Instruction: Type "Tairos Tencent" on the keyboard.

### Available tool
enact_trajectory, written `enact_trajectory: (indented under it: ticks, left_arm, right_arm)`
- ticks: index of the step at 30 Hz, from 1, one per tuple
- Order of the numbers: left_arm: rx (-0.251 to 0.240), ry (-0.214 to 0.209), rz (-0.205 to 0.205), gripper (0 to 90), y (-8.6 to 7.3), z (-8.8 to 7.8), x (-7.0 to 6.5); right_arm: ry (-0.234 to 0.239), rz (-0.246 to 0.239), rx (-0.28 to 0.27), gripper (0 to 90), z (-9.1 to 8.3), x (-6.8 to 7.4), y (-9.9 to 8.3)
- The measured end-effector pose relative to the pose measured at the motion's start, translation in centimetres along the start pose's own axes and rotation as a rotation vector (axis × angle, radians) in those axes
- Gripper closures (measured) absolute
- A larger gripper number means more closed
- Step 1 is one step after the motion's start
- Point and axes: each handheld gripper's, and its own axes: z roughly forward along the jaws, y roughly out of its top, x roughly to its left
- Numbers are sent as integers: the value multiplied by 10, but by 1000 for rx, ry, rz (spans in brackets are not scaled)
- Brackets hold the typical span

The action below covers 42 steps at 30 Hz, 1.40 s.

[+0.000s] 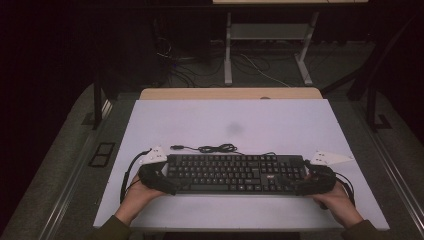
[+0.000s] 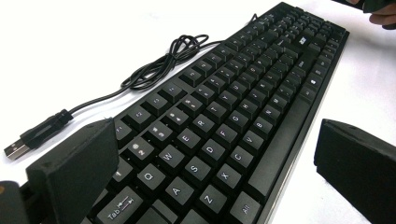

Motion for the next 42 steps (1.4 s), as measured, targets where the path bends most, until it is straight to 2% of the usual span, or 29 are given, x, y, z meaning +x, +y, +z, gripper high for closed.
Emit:
enact_trajectory:
  ticks: [42]
  left_arm:
    - [7,-6,3,0,-1,2,-1]
  right_arm:
    - [80,-26,15,123,30,17,21]
